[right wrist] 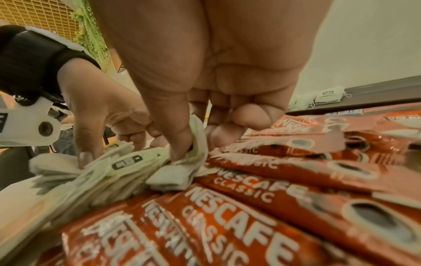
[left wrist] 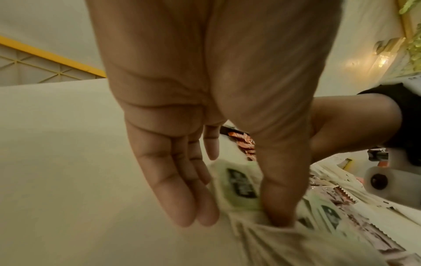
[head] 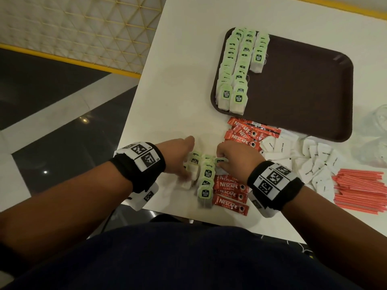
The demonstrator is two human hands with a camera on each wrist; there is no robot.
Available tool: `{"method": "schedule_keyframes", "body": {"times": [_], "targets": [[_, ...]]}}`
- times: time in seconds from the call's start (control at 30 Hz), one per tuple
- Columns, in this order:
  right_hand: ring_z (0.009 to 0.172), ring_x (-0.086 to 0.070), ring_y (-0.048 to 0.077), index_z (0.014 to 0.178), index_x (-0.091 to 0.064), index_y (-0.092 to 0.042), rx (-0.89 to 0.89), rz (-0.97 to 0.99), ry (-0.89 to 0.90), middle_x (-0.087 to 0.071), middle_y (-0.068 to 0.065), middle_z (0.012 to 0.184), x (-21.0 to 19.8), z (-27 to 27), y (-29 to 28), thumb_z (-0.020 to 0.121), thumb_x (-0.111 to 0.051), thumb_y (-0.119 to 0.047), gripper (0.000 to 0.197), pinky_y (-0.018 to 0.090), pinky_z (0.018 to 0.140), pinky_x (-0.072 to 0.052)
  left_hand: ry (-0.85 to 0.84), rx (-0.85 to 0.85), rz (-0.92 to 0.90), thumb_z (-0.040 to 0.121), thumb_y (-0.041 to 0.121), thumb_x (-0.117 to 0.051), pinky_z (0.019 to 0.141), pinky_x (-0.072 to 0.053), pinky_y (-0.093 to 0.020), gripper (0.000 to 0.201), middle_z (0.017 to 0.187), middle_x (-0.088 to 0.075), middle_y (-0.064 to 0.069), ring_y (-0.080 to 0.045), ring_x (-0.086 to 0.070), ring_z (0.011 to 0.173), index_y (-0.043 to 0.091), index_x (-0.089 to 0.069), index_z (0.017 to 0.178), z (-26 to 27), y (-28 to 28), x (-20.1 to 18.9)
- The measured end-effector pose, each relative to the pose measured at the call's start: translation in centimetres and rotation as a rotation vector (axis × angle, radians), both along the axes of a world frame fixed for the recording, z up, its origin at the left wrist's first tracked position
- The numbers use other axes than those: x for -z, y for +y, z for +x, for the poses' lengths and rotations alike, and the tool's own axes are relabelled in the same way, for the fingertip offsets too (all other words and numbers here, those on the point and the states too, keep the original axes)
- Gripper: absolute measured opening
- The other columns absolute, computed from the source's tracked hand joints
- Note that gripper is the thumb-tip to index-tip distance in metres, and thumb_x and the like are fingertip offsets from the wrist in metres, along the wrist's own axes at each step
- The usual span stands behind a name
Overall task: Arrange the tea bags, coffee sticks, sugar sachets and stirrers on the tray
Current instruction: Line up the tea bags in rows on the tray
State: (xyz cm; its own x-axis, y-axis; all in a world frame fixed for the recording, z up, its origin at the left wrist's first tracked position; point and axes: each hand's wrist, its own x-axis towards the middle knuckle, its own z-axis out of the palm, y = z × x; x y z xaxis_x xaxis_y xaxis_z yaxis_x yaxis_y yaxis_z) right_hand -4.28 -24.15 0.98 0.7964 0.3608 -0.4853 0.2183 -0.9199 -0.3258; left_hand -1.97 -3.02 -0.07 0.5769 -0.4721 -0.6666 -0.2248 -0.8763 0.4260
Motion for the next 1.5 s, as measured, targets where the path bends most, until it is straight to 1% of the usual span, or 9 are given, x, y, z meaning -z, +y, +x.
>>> {"method": "schedule_keyframes", "body": {"times": [0.1,0.4,0.57,0.73,0.83,0.97,1.1,1.27,1.5], "targets": [[0.088,-0.056,0.018,0.104,-0.057,-0.021,0.019,0.013,-0.008,-0.059,-0.003,0.101,0.1,0.1,0.0,0.091,-0.061,-0.029,0.015,0.029,0.072,-0.045,0.008,-0.026,-0.04,0.074,0.025,-0.083,0.075,-0.05,-0.036,0.06,0.106,-0.059,-0.006,-0.023,-0.058,0.091,0.012,-0.04,0.115,0.0,-0.1,0.3],[0.08,-0.059,0.016,0.098,-0.06,-0.019,0.156,0.155,-0.007,-0.064,-0.003,0.087,-0.2,0.7,-0.6,0.09,-0.063,-0.023,0.01,0.031,0.071,-0.048,-0.036,-0.178,-0.16,0.073,0.02,-0.082,0.057,-0.038,-0.022,0.033,0.081,-0.057,0.011,-0.007,-0.05,0.07,0.019,-0.056,0.094,1.3,0.8,0.3],[0.073,-0.057,0.007,0.095,-0.063,-0.021,0.277,0.256,0.02,-0.063,-0.01,0.082,-0.5,1.5,-1.3,0.085,-0.071,-0.021,0.013,0.027,0.066,-0.047,0.031,-0.281,-0.281,0.074,0.018,-0.083,0.075,-0.054,-0.032,0.026,0.09,-0.071,0.001,-0.017,-0.066,0.082,0.017,-0.066,0.093,2.8,1.3,-0.6],[0.062,-0.06,-0.005,0.09,-0.069,-0.023,0.415,0.427,0.064,-0.07,-0.009,0.078,-1.6,2.4,-2.6,0.086,-0.072,-0.021,0.005,0.009,0.056,-0.041,0.092,-0.295,-0.363,0.081,0.02,-0.079,0.079,-0.053,-0.025,0.018,0.093,-0.074,0.006,-0.011,-0.067,0.086,0.018,-0.073,0.097,3.9,1.3,-1.2],[0.055,-0.06,0.001,0.083,-0.068,-0.022,0.466,0.52,0.073,-0.069,-0.005,0.069,-2.6,3.0,-3.4,0.09,-0.068,-0.023,0.007,0.019,0.055,-0.048,0.078,-0.299,-0.405,0.084,0.021,-0.076,0.079,-0.051,-0.024,0.013,0.093,-0.072,0.007,-0.008,-0.065,0.085,0.022,-0.072,0.096,4.7,1.0,-1.7],[0.081,-0.067,0.04,0.094,-0.069,-0.017,0.585,0.69,0.146,-0.073,0.011,0.087,-3.2,4.1,-4.6,0.091,-0.067,-0.023,0.007,0.05,0.074,-0.057,0.076,-0.399,-0.53,0.088,0.011,-0.071,0.08,-0.05,-0.015,0.017,0.103,-0.071,-0.001,0.001,-0.062,0.087,0.017,-0.07,0.103,6.3,0.2,-2.4],[0.063,-0.067,0.011,0.11,-0.06,-0.005,0.688,0.837,0.188,-0.072,0.002,0.078,-3.7,5.6,-5.8,0.097,-0.057,-0.012,0.015,0.023,0.056,-0.054,0.23,-0.571,-0.759,0.093,0.002,-0.061,0.095,-0.052,-0.032,0.021,0.111,-0.069,-0.012,-0.019,-0.064,0.102,0.005,-0.063,0.113,8.4,-1.3,-3.3],[0.07,-0.067,0.018,0.106,-0.059,-0.004,0.87,1.032,0.221,-0.072,0.01,0.09,-3.6,8.3,-7.3,0.096,-0.056,-0.005,0.01,0.025,0.062,-0.057,0.429,-0.749,-0.966,0.099,0.012,-0.053,0.089,-0.057,-0.044,0.01,0.118,-0.062,-0.013,-0.027,-0.064,0.109,0.013,-0.048,0.108,11.8,-4.4,-3.9],[0.078,-0.066,0.013,0.094,-0.064,-0.014,1.048,1.041,0.159,-0.07,0.003,0.092,-0.8,15.4,-10.5,0.094,-0.06,-0.005,0.01,0.021,0.062,-0.053,0.29,-0.862,-0.957,0.098,0.017,-0.058,0.081,-0.059,-0.031,0.035,0.122,-0.066,-0.014,-0.03,-0.068,0.109,0.006,-0.053,0.131,16.4,-8.7,-3.1]]}}
